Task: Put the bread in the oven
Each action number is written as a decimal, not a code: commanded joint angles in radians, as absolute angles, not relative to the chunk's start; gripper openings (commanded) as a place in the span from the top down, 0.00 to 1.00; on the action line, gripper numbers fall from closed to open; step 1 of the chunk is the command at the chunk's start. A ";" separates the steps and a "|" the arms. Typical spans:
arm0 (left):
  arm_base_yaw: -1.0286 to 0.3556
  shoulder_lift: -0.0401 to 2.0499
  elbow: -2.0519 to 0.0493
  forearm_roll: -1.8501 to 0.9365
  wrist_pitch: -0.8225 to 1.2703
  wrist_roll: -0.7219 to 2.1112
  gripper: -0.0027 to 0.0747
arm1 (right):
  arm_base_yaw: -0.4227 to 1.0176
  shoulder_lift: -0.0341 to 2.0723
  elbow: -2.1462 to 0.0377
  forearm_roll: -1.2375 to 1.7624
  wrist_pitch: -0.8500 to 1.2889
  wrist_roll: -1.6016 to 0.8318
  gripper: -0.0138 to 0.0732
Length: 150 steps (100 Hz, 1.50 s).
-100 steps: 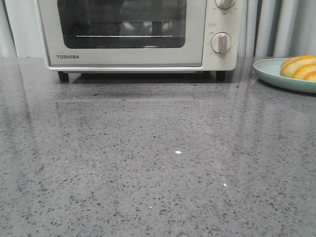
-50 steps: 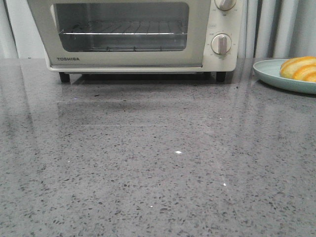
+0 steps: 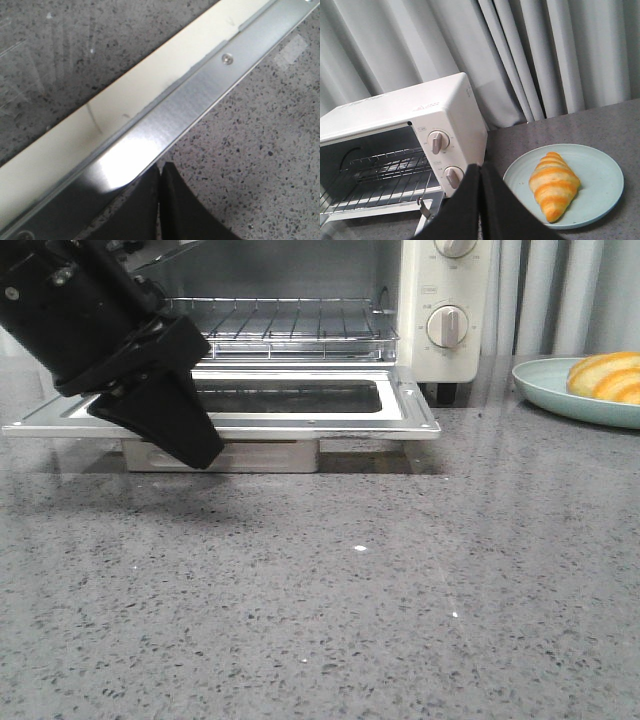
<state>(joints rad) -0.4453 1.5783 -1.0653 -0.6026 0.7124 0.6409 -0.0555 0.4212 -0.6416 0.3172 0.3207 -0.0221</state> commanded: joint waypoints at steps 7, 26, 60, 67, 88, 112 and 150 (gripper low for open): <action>-0.435 1.529 -1.096 -0.635 0.648 0.636 0.99 | -0.058 0.441 -0.699 0.311 0.302 -0.031 0.93; -0.435 1.410 -1.096 -0.645 0.681 0.636 0.99 | -0.058 0.540 -0.805 0.309 0.476 -0.086 0.93; -0.435 1.034 -1.096 -0.680 0.675 0.636 0.99 | -0.058 0.973 -1.084 0.298 0.668 -0.086 0.69; -0.435 0.962 -1.096 -0.677 0.675 0.625 0.99 | -0.058 1.073 -1.130 0.264 0.668 -0.086 0.57; -0.435 0.791 -1.094 -0.670 0.675 0.625 0.99 | -0.058 1.375 -1.303 0.158 0.683 -0.072 0.50; -0.435 0.722 -1.093 -0.643 0.749 0.616 0.99 | -0.058 1.641 -1.496 0.040 0.848 0.023 0.50; -0.435 0.713 -1.093 -0.619 0.743 0.592 0.99 | -0.058 1.790 -1.504 -0.058 0.868 0.103 0.50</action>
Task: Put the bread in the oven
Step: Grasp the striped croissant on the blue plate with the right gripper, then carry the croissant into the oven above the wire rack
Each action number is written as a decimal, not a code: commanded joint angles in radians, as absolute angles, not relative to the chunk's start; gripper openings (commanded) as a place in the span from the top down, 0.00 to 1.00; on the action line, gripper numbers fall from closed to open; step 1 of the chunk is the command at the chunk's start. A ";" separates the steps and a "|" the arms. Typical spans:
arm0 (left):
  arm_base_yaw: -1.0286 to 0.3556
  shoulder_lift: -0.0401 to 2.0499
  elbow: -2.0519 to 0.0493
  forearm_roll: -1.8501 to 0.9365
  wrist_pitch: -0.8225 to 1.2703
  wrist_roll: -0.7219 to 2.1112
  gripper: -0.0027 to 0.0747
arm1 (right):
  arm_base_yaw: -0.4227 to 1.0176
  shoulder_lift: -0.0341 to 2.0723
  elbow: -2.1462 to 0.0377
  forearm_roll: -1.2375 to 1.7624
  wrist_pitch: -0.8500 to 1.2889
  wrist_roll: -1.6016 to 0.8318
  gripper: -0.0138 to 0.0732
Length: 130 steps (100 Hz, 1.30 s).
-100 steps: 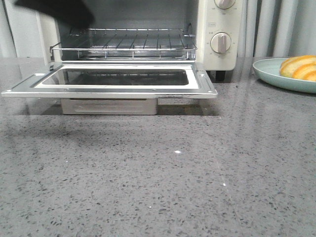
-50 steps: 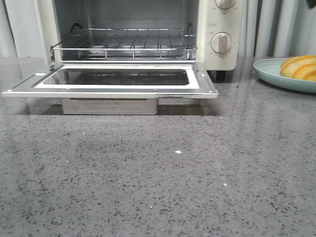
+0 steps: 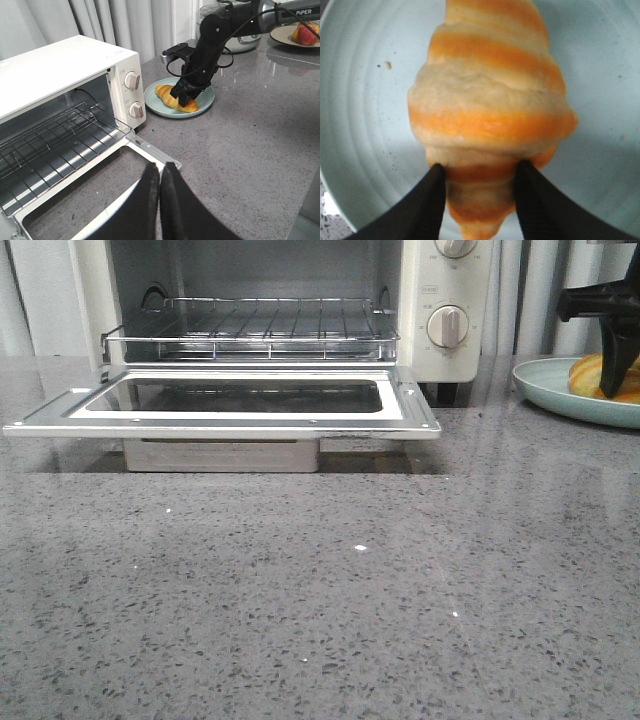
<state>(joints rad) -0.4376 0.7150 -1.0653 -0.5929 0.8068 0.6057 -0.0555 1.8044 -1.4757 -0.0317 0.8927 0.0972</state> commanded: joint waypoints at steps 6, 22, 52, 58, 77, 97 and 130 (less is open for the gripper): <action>-0.435 0.713 -1.093 -0.618 0.738 0.592 0.99 | -0.058 1.811 -1.504 -0.058 0.866 0.105 0.50; -0.435 0.713 -1.093 -0.615 0.717 0.592 0.99 | -0.058 1.853 -1.504 -0.056 0.861 0.112 0.55; -0.435 0.713 -1.093 -0.599 0.717 0.592 0.99 | -0.064 1.831 -1.521 -0.056 0.852 0.117 0.91; -0.435 0.713 -1.093 -0.587 0.717 0.592 0.99 | -0.065 1.786 -1.535 -0.058 0.852 0.117 0.91; -0.435 0.697 -1.093 -0.580 0.722 0.592 0.99 | -0.057 1.557 -1.537 -0.084 0.865 0.096 0.91; -0.437 0.688 -1.093 -0.570 0.722 0.592 0.99 | 0.042 1.288 -1.537 -0.046 0.863 0.037 0.91; -0.437 0.688 -1.093 -0.554 0.663 0.592 0.99 | 0.486 1.249 -1.537 0.085 0.857 -0.083 0.91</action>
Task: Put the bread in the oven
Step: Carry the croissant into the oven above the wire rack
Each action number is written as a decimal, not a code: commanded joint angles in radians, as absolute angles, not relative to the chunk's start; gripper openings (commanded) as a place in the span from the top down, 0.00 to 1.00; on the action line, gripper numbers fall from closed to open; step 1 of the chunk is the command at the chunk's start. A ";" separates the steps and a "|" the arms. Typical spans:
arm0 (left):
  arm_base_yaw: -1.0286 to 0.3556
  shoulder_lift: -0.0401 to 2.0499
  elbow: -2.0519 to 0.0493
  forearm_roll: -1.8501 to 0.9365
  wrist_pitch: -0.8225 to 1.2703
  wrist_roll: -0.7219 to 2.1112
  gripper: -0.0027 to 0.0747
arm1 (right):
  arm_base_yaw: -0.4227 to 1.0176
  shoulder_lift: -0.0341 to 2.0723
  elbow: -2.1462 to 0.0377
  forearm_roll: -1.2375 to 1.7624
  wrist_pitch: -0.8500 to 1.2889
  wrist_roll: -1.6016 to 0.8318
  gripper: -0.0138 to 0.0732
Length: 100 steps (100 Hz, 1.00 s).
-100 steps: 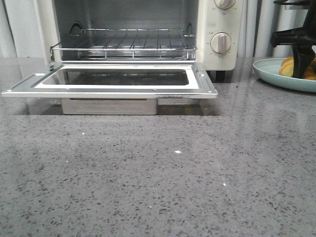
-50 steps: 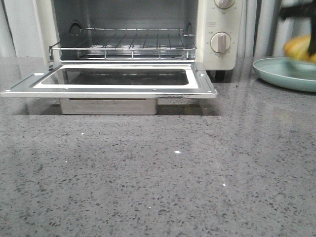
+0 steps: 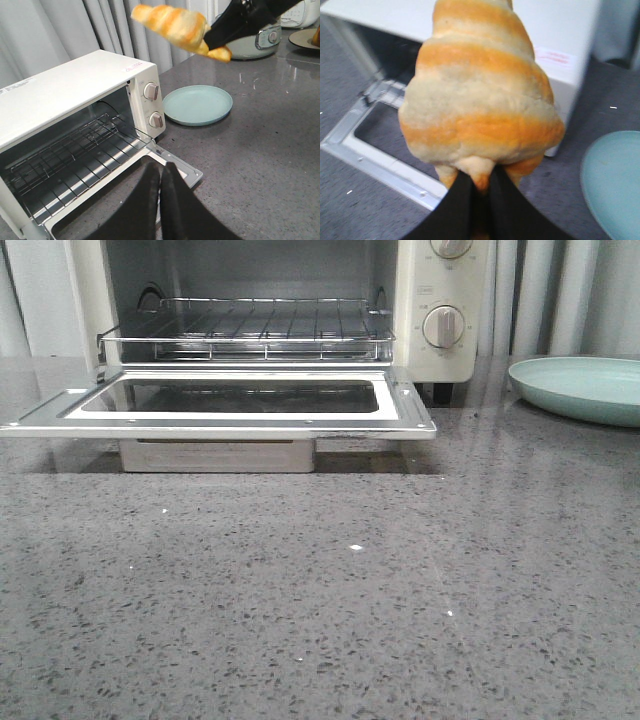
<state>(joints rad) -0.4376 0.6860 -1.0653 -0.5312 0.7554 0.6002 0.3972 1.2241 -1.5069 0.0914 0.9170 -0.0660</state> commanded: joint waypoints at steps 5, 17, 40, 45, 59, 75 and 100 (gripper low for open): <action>-0.437 0.688 -1.093 -0.554 0.661 0.592 0.99 | 0.525 1.287 -1.537 0.064 0.857 -0.083 0.91; -0.437 0.688 -1.093 -0.556 0.663 0.592 0.99 | 0.552 1.392 -1.546 0.055 0.859 -0.085 0.91; -0.437 0.688 -1.093 -0.557 0.663 0.592 0.99 | 0.552 1.605 -1.679 0.048 0.887 -0.121 0.91; -0.437 0.688 -1.093 -0.557 0.663 0.592 0.99 | 0.552 1.646 -1.720 0.037 0.898 -0.121 0.91; -0.437 0.688 -1.093 -0.557 0.663 0.592 0.99 | 0.552 1.751 -1.828 -0.019 0.912 -0.121 0.91; -0.437 0.688 -1.093 -0.557 0.669 0.592 0.99 | 0.552 1.840 -1.918 -0.140 0.909 -0.121 0.91; -0.437 0.688 -1.093 -0.557 0.671 0.592 0.99 | 0.552 1.898 -1.934 -0.282 0.788 -0.121 0.91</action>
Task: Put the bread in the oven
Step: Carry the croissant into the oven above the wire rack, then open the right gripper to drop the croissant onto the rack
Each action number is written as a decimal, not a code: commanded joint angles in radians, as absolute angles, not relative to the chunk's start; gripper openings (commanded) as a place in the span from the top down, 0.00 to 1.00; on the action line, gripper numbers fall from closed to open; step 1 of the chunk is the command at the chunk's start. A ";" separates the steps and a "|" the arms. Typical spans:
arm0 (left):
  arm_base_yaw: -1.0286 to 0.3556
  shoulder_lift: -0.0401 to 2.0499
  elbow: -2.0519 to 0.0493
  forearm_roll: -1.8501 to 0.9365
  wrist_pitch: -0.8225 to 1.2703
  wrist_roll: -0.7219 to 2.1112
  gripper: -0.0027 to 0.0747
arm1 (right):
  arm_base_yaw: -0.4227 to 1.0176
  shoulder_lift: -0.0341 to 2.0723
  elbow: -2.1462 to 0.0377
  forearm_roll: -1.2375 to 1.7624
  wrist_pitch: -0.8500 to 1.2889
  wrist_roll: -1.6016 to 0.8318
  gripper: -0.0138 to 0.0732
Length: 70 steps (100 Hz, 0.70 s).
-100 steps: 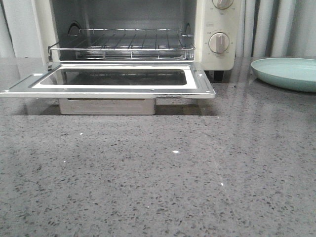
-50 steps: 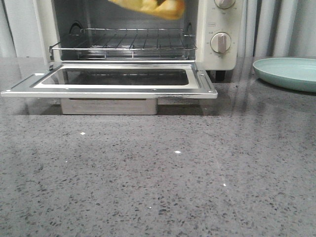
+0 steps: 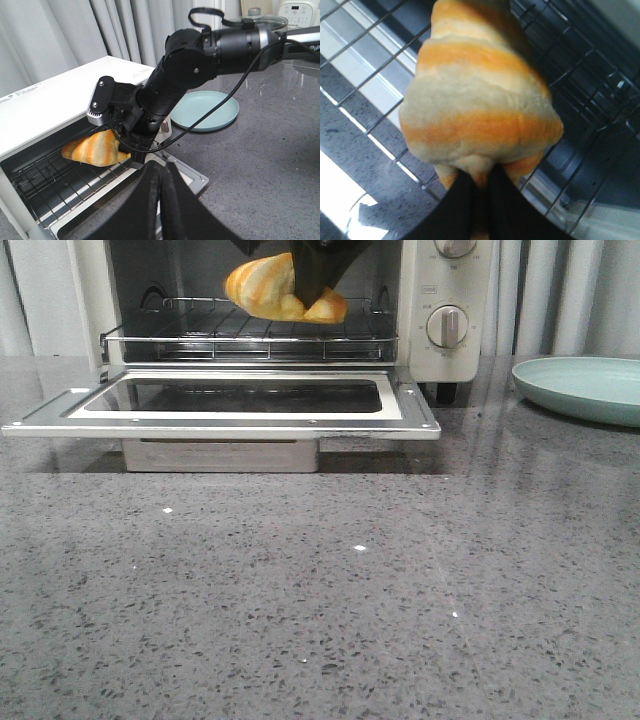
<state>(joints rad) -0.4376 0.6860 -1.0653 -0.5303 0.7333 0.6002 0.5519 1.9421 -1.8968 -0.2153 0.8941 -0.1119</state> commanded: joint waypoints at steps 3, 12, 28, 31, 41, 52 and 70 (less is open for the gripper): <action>-0.437 0.688 -1.093 -0.557 0.671 0.592 0.99 | 0.552 1.901 -1.934 -0.293 0.772 -0.119 0.91; -0.437 0.688 -1.093 -0.557 0.671 0.592 0.99 | 0.552 1.905 -1.934 -0.295 0.726 -0.119 0.83; -0.437 0.688 -1.093 -0.557 0.682 0.592 0.99 | 0.552 1.914 -1.934 -0.301 0.691 -0.104 0.40; -0.437 0.688 -1.093 -0.557 0.682 0.592 0.99 | 0.552 1.916 -1.934 -0.304 0.693 -0.096 0.31; -0.437 0.688 -1.093 -0.557 0.688 0.592 0.99 | 0.552 1.919 -1.934 -0.307 0.703 -0.075 0.21; -0.437 0.688 -1.093 -0.553 0.686 0.590 0.99 | 0.552 1.903 -1.934 -0.300 0.722 -0.070 0.24; -0.437 0.639 -1.070 -0.344 0.614 0.385 0.99 | 0.552 1.817 -1.923 -0.243 0.863 -0.018 0.45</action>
